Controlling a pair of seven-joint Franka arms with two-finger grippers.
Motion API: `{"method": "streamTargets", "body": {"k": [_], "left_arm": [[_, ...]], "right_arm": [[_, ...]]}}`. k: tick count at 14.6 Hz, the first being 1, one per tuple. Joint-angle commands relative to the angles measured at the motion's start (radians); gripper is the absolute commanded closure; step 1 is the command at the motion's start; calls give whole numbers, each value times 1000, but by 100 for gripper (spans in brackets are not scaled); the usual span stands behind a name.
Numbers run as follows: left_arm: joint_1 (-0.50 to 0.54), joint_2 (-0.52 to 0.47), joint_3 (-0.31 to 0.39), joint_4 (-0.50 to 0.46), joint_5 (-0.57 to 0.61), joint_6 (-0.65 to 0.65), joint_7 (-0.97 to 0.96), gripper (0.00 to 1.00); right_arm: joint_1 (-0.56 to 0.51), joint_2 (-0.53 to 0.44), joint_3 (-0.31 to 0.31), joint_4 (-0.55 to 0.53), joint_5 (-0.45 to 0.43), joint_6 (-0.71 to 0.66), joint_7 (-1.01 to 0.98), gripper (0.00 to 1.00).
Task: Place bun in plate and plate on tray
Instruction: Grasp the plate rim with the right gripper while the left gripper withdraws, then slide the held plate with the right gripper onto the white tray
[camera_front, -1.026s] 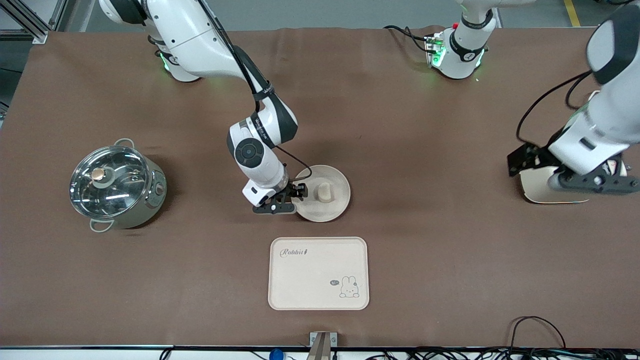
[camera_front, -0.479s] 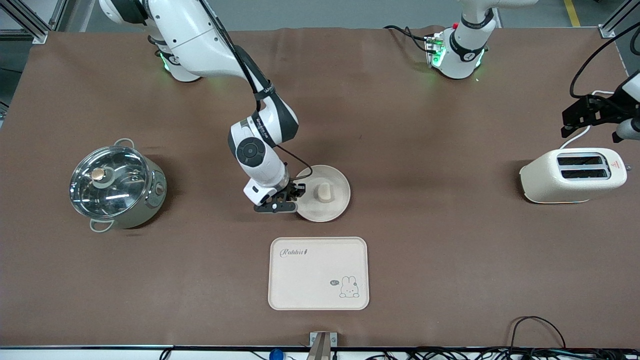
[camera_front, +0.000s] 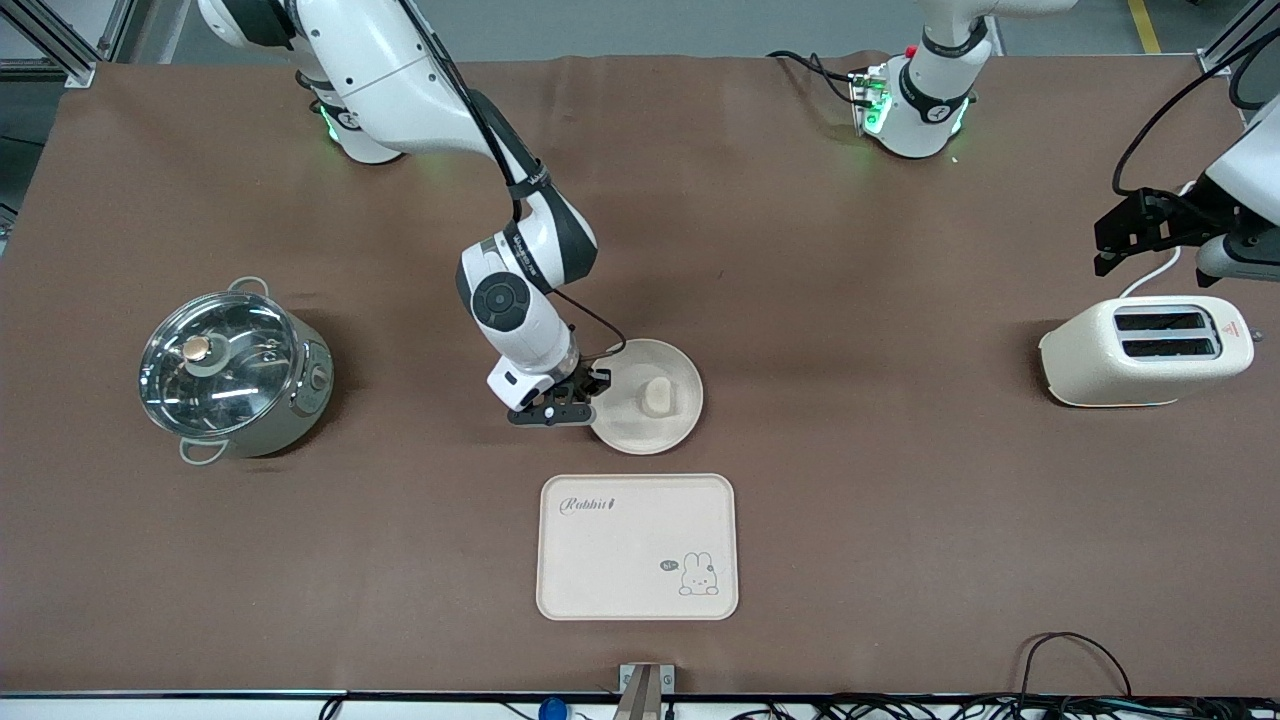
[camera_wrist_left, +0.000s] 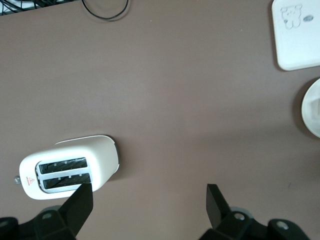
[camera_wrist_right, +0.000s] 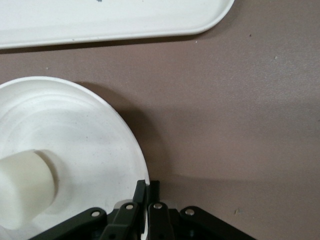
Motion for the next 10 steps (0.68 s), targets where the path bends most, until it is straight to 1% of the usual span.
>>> {"method": "streamTargets", "body": {"k": [1, 4, 6, 7, 10], "left_arm": [[3, 20, -7, 38, -17, -21, -32, 0], [11, 20, -6, 37, -80, -39, -37, 0], [14, 19, -4, 34, -80, -39, -35, 0], [17, 17, -4, 31, -80, -41, -32, 0], [17, 17, -2, 31, -74, -41, -35, 0]], "right_arm": [[6, -33, -5, -53, 15, 5, 9, 100], [-2, -88, 1, -62, 29, -1, 10, 100], [-2, -102, -2, -44, 143, 0, -5, 100], [-3, -102, -4, -22, 162, 0, -8, 100], [-49, -98, -5, 44, 172, -13, -5, 99]]}}
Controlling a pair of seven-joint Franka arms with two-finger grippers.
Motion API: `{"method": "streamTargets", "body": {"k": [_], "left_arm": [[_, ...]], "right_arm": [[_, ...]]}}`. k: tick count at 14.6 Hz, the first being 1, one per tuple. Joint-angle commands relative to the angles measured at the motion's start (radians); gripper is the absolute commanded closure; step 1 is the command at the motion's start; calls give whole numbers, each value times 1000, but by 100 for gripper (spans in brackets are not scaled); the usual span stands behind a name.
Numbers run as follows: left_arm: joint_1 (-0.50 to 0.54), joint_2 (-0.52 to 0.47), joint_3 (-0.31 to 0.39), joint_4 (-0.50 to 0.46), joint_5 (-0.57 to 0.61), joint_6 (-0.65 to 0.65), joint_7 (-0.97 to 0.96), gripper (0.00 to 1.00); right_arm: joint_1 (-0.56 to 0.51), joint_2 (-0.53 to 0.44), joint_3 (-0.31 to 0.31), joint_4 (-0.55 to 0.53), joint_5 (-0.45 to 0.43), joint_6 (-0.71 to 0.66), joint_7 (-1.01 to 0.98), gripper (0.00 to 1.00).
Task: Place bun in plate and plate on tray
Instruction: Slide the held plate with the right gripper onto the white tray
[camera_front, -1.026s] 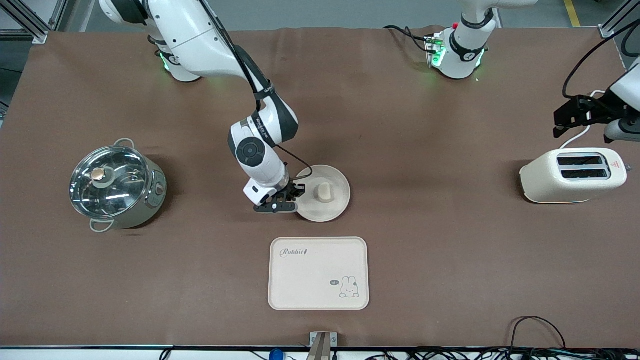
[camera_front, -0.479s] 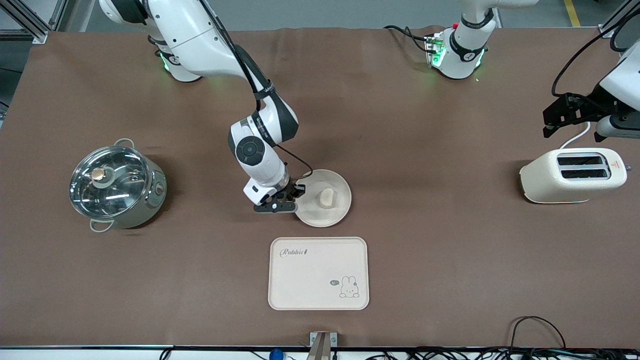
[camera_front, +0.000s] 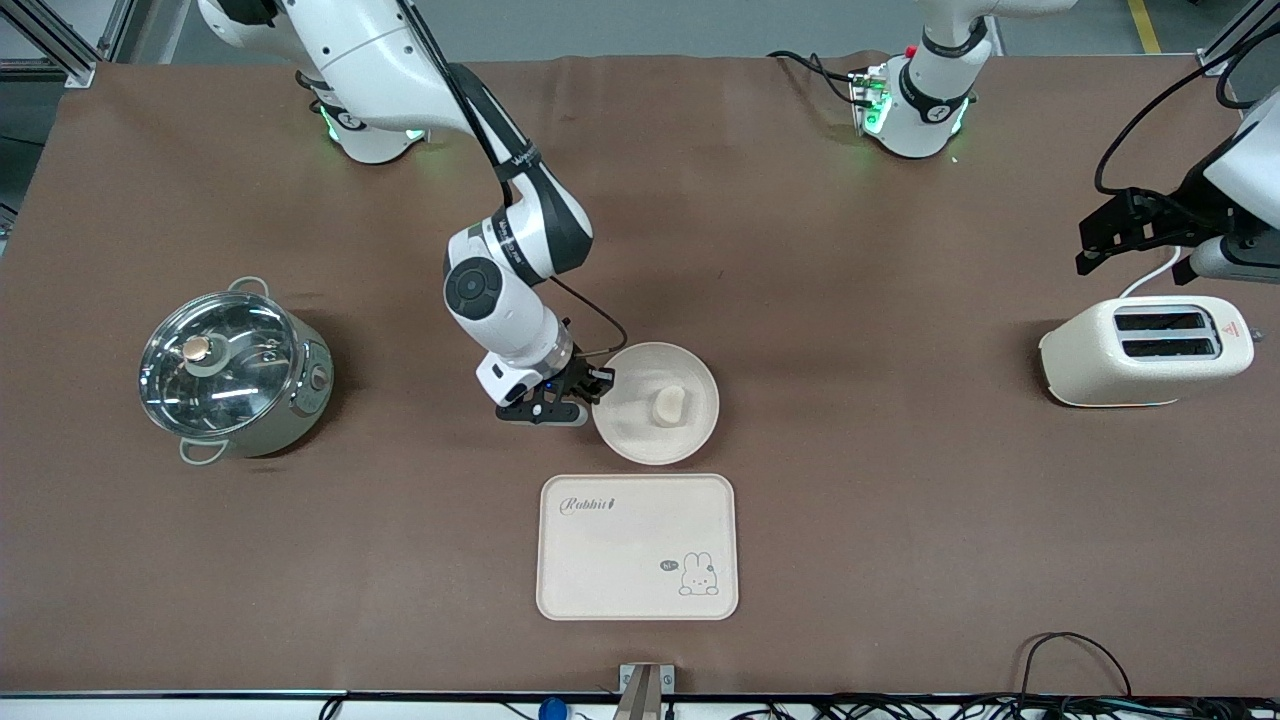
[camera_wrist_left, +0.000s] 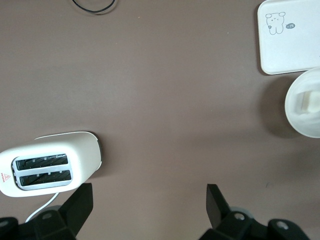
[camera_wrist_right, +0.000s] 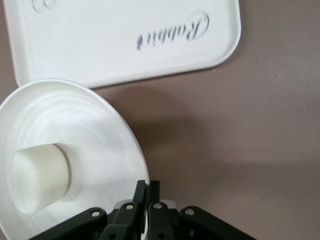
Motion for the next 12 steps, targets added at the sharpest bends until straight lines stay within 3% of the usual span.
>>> {"method": "streamTargets", "body": {"k": [1, 5, 8, 12], "left_arm": [[7, 8, 0, 25, -12, -22, -8, 0], [12, 9, 0, 25, -12, -21, -5, 0], [12, 11, 2, 25, -12, -22, 2, 0], [13, 11, 3, 25, -12, -22, 4, 0]], "right_arm": [[-55, -5, 6, 91, 32, -41, -6, 100], [-141, 109, 6, 267, 20, -132, -23, 100], [-201, 248, 6, 520, 18, -282, -57, 100], [-225, 444, 8, 759, 18, -281, -140, 100]]}}
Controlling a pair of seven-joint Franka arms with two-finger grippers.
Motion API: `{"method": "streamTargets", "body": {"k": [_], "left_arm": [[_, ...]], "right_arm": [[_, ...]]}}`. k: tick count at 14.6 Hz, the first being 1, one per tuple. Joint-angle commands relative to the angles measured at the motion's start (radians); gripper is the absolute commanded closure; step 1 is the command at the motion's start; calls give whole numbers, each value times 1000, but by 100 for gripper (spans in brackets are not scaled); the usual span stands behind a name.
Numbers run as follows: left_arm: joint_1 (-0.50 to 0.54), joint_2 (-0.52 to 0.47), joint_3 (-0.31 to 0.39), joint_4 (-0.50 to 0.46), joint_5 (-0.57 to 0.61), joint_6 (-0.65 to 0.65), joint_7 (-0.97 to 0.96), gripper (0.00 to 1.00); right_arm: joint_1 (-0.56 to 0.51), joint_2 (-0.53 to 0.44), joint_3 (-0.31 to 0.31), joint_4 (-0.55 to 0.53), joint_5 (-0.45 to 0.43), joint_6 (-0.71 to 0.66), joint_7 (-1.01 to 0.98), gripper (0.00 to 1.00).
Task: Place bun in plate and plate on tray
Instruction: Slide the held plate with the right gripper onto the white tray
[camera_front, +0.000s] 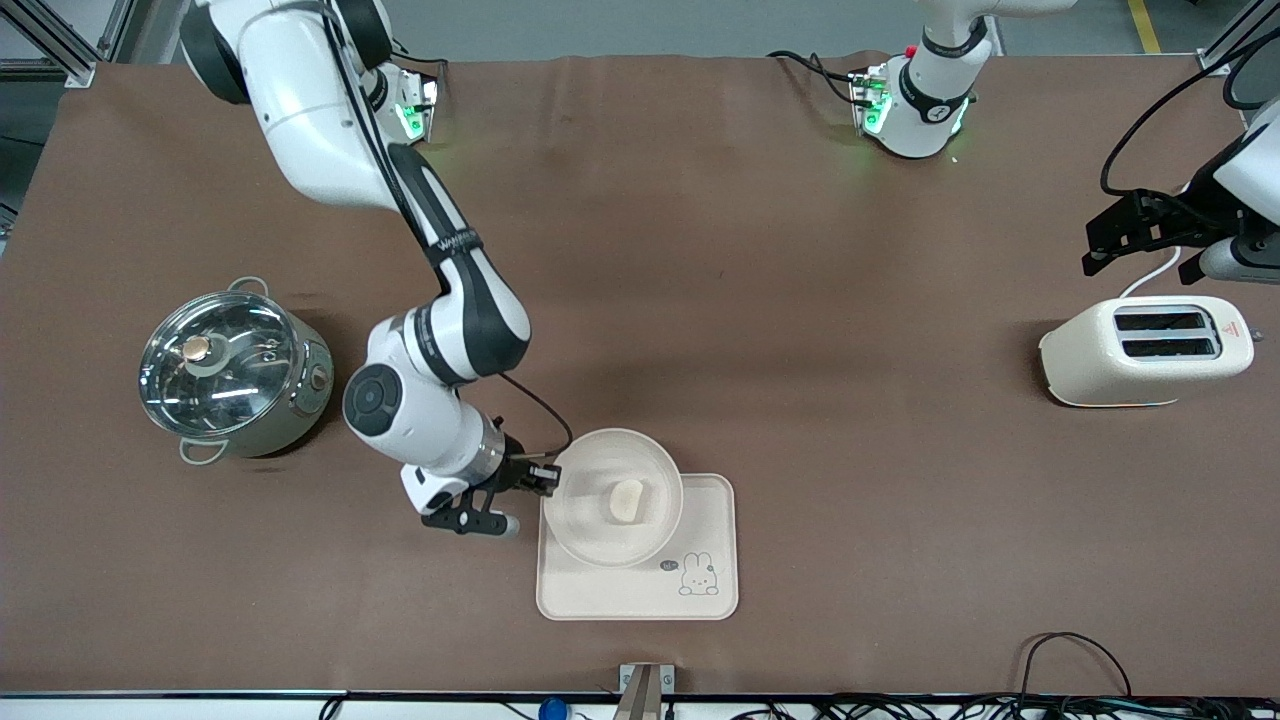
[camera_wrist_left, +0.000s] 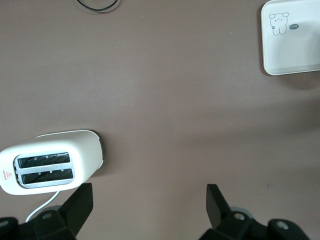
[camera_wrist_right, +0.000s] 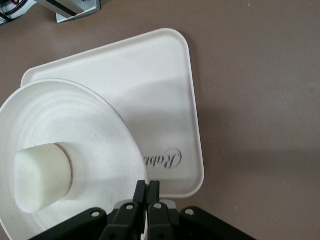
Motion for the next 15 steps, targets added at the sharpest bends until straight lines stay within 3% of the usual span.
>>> {"method": "streamTargets", "body": {"k": [1, 7, 10, 15], "left_arm": [[2, 10, 2, 25, -12, -20, 4, 0], [2, 12, 2, 28, -4, -18, -1, 0], [2, 12, 2, 28, -4, -18, 1, 0], [3, 12, 2, 30, -4, -18, 1, 0]], "right_arm": [[-25, 174, 13, 225, 14, -14, -31, 100], [-42, 251, 14, 285, 15, -2, -34, 100], [-45, 292, 82, 294, 15, 88, -26, 100], [-48, 315, 82, 319, 15, 92, -26, 100]]}}
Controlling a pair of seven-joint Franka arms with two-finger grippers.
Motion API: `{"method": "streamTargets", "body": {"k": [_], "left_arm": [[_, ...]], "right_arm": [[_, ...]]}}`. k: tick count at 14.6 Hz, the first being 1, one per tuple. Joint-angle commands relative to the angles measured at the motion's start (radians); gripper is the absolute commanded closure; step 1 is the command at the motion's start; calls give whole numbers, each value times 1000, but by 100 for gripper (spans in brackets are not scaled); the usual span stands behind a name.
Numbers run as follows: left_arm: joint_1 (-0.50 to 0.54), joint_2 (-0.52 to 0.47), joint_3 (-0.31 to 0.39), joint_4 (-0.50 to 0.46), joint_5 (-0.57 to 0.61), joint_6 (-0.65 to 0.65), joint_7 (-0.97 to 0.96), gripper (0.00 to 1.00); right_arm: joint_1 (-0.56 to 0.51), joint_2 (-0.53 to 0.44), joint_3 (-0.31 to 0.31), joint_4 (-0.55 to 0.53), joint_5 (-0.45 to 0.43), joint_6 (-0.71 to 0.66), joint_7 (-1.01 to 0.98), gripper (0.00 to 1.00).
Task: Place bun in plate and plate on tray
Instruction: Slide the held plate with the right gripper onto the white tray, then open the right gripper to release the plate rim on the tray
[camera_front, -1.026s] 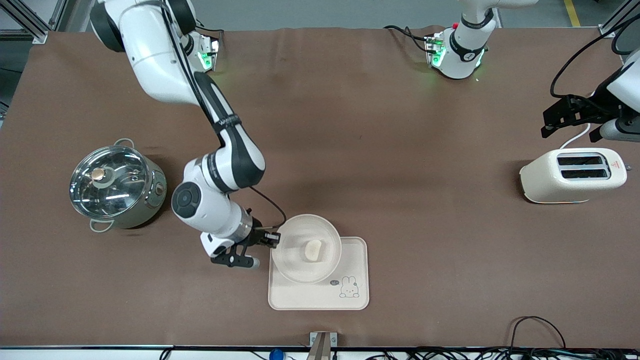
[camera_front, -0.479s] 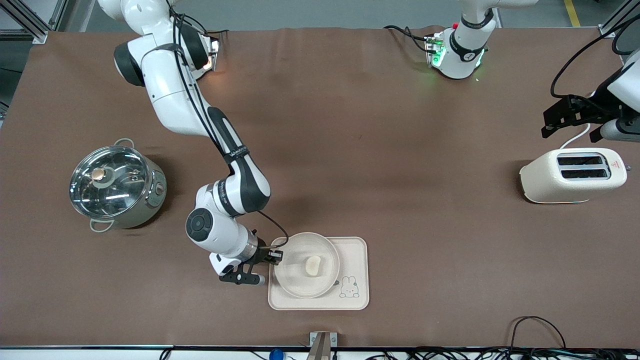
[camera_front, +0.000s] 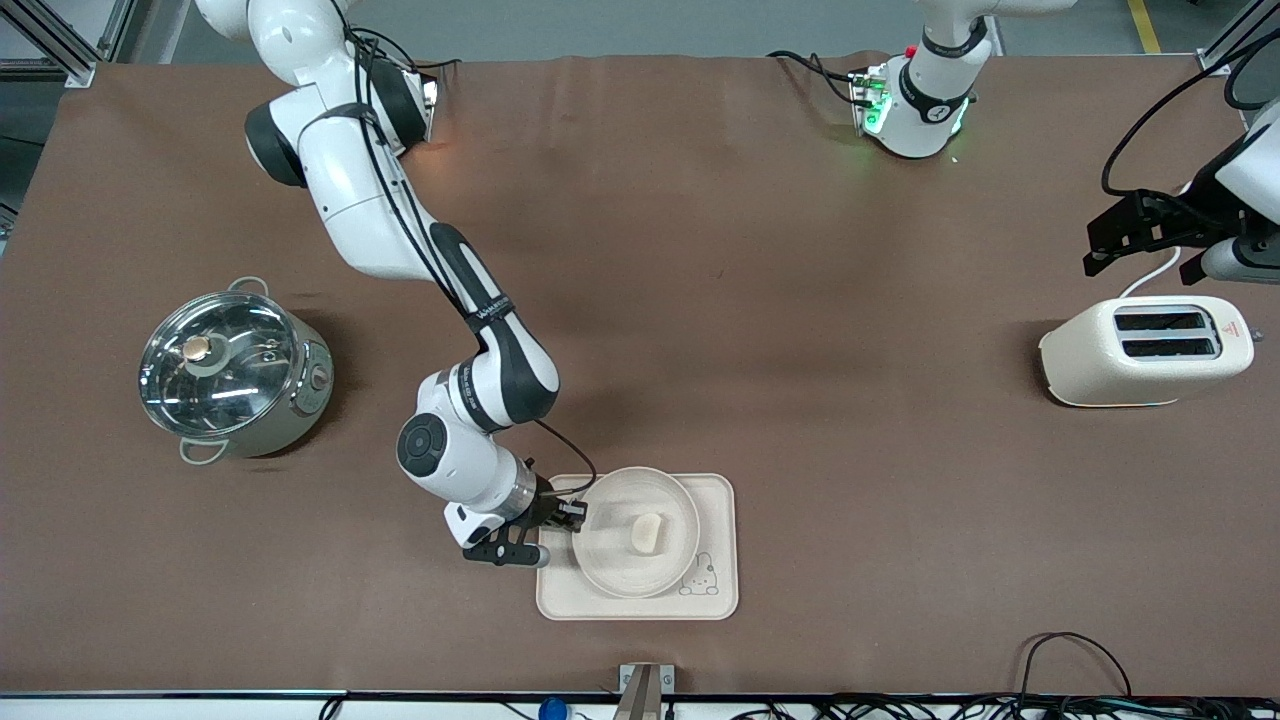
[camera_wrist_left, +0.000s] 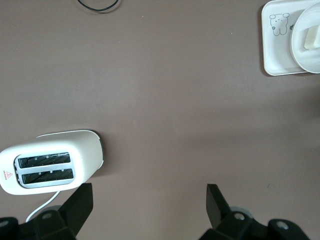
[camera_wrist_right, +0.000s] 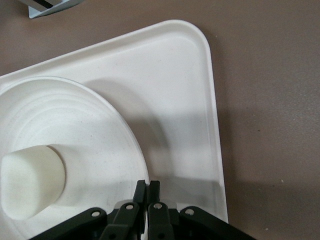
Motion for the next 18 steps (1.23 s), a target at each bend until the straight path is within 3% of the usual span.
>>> {"method": "streamTargets", "body": {"k": [1, 9, 18], "left_arm": [[1, 11, 2, 30, -2, -18, -4, 0], [1, 9, 2, 17, -2, 25, -31, 0], [17, 11, 3, 20, 50, 12, -13, 0]], "right_arm": [[-25, 22, 17, 40, 15, -12, -10, 100], [-58, 21, 38, 72, 20, -21, 41, 100], [-56, 16, 19, 69, 15, -17, 45, 99]]}}
